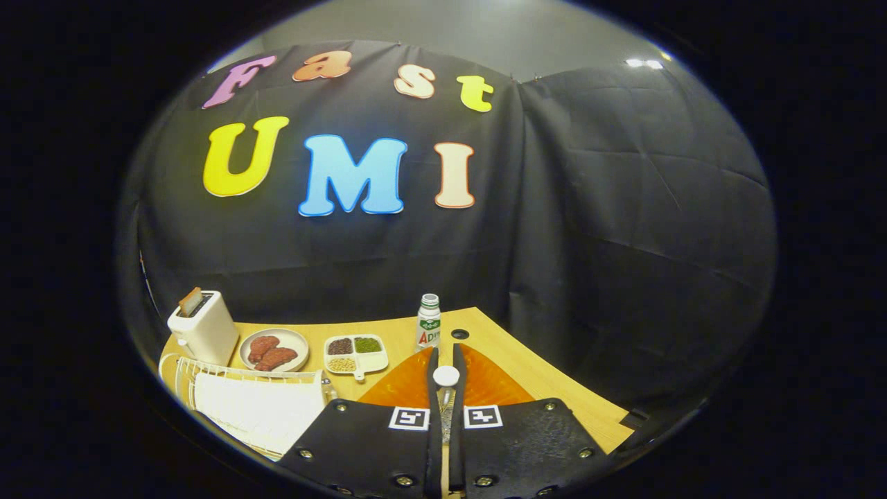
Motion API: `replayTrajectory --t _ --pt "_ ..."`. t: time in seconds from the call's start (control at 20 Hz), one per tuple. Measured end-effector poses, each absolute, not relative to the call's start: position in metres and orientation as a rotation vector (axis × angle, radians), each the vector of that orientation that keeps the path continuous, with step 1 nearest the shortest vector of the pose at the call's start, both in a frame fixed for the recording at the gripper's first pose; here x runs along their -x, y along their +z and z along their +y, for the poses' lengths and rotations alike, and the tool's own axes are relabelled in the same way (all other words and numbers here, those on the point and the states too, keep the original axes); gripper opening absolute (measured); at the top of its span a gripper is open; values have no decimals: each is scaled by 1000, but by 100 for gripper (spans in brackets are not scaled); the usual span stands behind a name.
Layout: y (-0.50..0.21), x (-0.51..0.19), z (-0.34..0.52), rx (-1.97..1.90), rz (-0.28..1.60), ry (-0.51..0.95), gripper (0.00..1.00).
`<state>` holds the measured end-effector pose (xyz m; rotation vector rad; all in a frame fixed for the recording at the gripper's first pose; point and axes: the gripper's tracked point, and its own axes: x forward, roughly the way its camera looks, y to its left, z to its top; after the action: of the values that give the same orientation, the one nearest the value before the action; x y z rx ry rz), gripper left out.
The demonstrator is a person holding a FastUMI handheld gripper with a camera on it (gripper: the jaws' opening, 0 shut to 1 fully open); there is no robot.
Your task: Take the plate from the dish rack, then take the spoon from the basket and place it into the plate.
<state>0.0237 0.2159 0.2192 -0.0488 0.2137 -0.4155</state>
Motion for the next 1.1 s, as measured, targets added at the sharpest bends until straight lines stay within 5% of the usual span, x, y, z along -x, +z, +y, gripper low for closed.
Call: replayTrajectory --t 0.65,1.1 --pt "169 57 446 139 282 8 4" --pt "90 78 504 133 400 109 4"
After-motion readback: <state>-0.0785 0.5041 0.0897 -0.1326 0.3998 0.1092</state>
